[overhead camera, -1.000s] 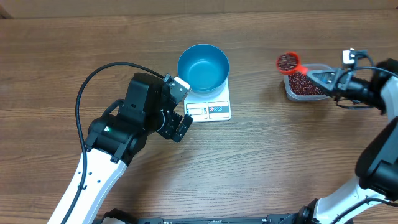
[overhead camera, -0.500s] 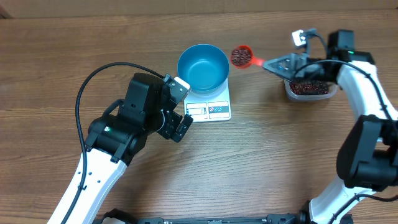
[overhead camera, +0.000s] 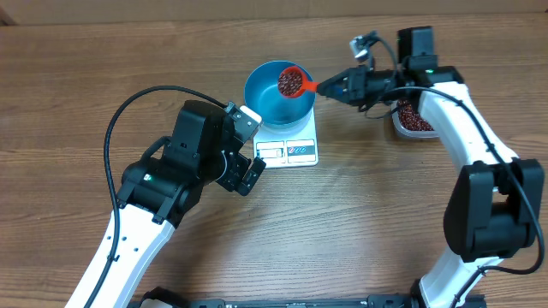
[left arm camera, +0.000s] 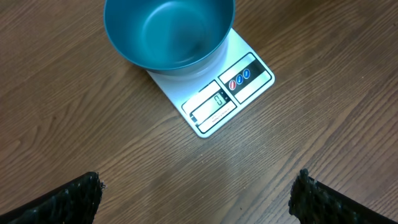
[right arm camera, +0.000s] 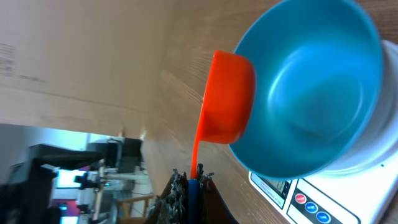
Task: Scoop item into bowl and weigh 150g on scale
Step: 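Carry filled scoop with right gripper over the blue bowl, then tilt scoop with right gripper to pour beans into bowl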
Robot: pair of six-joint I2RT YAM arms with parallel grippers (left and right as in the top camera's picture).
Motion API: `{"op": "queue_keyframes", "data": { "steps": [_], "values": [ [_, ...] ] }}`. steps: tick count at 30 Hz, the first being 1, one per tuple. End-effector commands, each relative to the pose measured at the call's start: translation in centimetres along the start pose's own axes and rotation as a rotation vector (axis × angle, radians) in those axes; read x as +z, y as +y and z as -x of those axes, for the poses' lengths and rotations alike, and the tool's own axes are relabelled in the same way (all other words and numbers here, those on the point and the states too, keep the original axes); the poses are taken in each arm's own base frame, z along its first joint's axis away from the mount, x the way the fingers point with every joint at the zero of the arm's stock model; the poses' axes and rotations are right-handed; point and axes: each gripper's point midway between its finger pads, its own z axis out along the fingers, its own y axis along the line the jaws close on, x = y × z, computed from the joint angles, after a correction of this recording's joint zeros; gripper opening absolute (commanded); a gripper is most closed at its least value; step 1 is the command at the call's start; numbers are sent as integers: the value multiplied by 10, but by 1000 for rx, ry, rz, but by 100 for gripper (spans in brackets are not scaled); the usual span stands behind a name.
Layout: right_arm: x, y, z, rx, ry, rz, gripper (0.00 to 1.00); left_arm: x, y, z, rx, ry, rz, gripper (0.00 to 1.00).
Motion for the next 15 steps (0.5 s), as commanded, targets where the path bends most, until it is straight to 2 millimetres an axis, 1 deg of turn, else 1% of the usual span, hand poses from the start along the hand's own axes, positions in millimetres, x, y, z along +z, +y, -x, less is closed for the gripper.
{"op": "queue_keyframes", "data": {
  "steps": [1, 3, 8, 9, 10, 12, 15],
  "values": [
    [3, 23, 17, -85, -39, -76, 4, -8, 0, 10, 14, -38, -7, 100],
    [6, 26, 20, -96, -40, -109, 4, -8, 0, 10, 14, -38, -7, 100],
    [11, 30, 24, -145, -28, -263, 4, -8, 0, 10, 14, -38, -7, 100],
    [11, 30, 24, -154, -24, -302, 4, -8, 0, 10, 14, -38, -7, 100],
    [10, 29, 25, -156, -23, -382, 4, -8, 0, 10, 14, -39, -7, 100],
    [7, 28, 27, -162, -25, -462, 4, -8, 0, 10, 14, -38, -7, 100],
    [6, 29, 28, -173, -29, -521, 4, -8, 0, 10, 14, -39, -7, 100]
  ]
}}
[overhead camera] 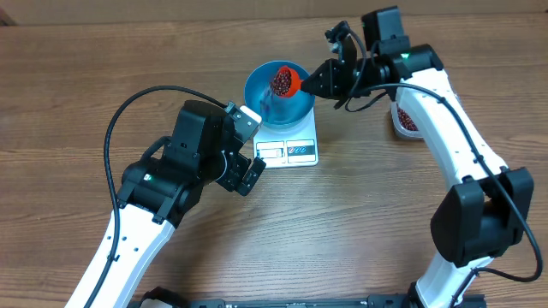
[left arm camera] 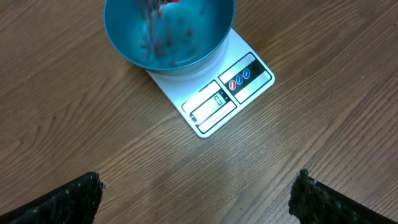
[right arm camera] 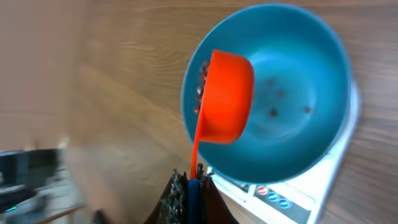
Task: Scoop item into bowl and weigh 150g on scale
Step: 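Tilt scoop with right gripper to pour beans into bowl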
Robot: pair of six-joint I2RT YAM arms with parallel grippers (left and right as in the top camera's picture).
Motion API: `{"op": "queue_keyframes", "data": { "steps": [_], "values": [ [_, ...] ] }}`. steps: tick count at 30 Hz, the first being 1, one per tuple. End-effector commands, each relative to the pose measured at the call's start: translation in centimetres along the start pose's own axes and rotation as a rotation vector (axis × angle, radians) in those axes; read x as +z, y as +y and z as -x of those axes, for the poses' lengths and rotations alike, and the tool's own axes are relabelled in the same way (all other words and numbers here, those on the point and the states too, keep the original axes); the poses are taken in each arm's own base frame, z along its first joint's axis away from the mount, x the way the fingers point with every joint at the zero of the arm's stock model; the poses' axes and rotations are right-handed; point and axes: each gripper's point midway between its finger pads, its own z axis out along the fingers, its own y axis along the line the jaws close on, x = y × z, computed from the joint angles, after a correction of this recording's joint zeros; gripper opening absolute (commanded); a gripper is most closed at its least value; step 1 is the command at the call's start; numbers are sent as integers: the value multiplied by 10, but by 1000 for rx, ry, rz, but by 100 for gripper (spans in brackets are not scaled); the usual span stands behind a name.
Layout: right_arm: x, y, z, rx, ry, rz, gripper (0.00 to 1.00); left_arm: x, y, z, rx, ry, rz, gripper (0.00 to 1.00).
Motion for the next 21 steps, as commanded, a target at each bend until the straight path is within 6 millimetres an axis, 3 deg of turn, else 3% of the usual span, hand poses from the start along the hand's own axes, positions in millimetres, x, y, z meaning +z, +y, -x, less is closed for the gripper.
{"op": "queue_keyframes", "data": {
  "steps": [1, 21],
  "values": [
    [-20, 5, 20, -83, -85, -143, 4, -8, 0, 10, 14, -39, -7, 100],
    [-11, 12, 13, -181, -71, -279, 4, -8, 0, 10, 14, -39, -7, 100]
  ]
}}
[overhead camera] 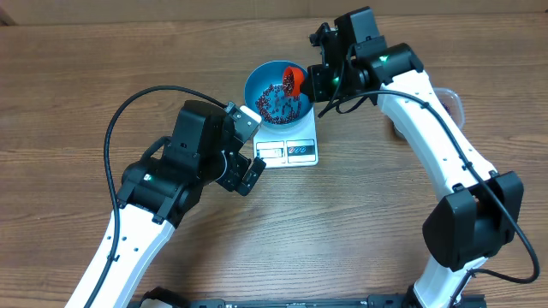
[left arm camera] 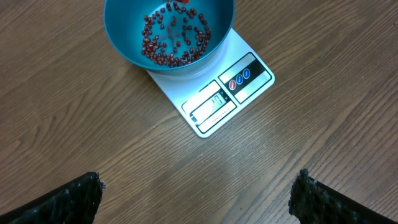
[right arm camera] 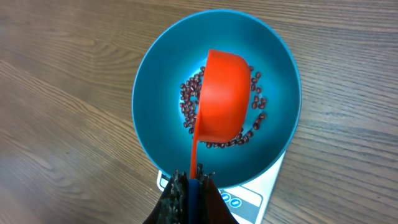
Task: Scoop item into bowl and weigh 150g on scale
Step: 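Tilt scoop with right gripper to pour beans into bowl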
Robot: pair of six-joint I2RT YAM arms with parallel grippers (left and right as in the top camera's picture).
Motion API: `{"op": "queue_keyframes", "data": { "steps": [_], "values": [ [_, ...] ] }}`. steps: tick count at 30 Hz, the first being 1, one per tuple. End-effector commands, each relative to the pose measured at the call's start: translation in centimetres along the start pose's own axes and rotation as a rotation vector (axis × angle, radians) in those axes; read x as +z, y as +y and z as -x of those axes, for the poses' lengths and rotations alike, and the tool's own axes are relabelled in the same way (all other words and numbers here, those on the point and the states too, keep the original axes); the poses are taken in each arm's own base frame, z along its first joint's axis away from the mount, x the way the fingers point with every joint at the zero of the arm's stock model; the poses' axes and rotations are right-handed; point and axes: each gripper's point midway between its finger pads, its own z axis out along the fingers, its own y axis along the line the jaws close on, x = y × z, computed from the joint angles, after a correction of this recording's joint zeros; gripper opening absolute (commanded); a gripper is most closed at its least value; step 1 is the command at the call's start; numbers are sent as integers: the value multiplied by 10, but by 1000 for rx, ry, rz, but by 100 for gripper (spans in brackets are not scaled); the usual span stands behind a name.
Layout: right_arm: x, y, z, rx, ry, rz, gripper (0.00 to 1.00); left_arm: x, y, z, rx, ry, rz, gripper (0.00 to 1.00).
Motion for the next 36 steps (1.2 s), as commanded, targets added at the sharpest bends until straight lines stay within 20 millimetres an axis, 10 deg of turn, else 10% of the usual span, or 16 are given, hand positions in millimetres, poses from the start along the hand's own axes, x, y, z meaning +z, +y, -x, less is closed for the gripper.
{"op": "queue_keyframes", "data": {
  "steps": [1, 36],
  "values": [
    [-26, 11, 19, -67, -80, -46, 4, -8, 0, 10, 14, -39, -7, 100],
    [-42, 43, 5, -448, -70, -235, 4, -8, 0, 10, 14, -39, -7, 100]
  ]
}}
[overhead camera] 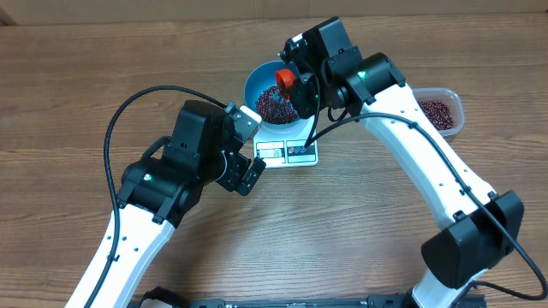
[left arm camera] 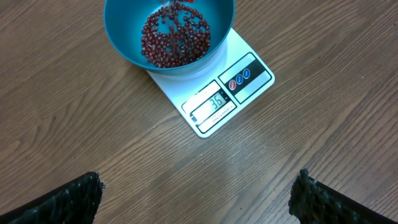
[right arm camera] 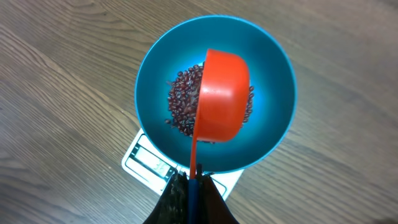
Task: Scoop item into bowl and weigh 150g on scale
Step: 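Tilt scoop with right gripper to pour beans into bowl, then move empty scoop with right gripper back to bean tub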
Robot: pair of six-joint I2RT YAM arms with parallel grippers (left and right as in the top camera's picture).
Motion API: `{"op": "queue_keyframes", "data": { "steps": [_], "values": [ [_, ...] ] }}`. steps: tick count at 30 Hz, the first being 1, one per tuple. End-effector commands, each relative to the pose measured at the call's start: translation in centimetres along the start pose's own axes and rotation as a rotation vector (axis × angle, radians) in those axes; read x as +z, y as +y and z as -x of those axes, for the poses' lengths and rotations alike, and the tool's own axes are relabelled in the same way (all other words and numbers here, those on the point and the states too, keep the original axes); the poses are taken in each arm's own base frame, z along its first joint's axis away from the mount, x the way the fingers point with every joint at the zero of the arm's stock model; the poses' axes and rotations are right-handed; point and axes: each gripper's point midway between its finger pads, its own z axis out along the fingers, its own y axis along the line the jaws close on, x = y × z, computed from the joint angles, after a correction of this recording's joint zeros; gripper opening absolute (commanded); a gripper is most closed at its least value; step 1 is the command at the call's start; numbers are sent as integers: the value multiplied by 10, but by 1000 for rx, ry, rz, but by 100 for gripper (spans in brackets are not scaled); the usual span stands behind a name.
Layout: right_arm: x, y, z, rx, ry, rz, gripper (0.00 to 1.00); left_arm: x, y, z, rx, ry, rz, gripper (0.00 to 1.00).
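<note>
A blue bowl stands on the white scale and holds a heap of red beans. The scale's display reads 36. My right gripper is shut on the handle of an orange scoop, which is turned over above the bowl; the overturned scoop shows at the bowl's right side. My left gripper hangs open over bare table in front of the scale, nothing between its fingers.
A clear plastic tub of red beans sits at the right, behind the right arm. The left arm's black cable loops over the table at the left. The scale's buttons face my left gripper.
More beans lie in the bowl, now in a heap, and the display went from about 17 to 36. The right arm has swung left; the bean tub is uncovered.
The full scoop was held at the empty bowl's right rim with the scale at 0. Then it was tilted and beans were falling in. Then it was overturned above a thin scatter of beans. Now a heap lies there, reading 36. My left arm never moved.
</note>
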Motion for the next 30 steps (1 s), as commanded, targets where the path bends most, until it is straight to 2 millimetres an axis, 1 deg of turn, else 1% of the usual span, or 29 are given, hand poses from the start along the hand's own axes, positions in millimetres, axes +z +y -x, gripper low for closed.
{"op": "queue_keyframes", "data": {
  "steps": [1, 4, 7, 10, 24, 27, 30],
  "values": [
    [-23, 1, 17, -79, -62, -76, 4, -8, 0, 10, 14, -39, -7, 100],
    [-23, 4, 18, -125, -56, -139, 4, -8, 0, 10, 14, -39, -7, 100],
    [-26, 2, 18, -153, -50, -243, 4, -8, 0, 10, 14, -39, -7, 100],
    [-28, 1, 19, -168, -48, -298, 4, -8, 0, 10, 14, -39, -7, 100],
    [-28, 2, 17, -168, -40, -297, 4, -8, 0, 10, 14, -39, -7, 100],
    [-28, 2, 14, -132, -34, -288, 4, -8, 0, 10, 14, -39, -7, 100],
    [-27, -4, 10, -95, -22, -268, 4, -8, 0, 10, 14, -39, -7, 100]
  ]
}}
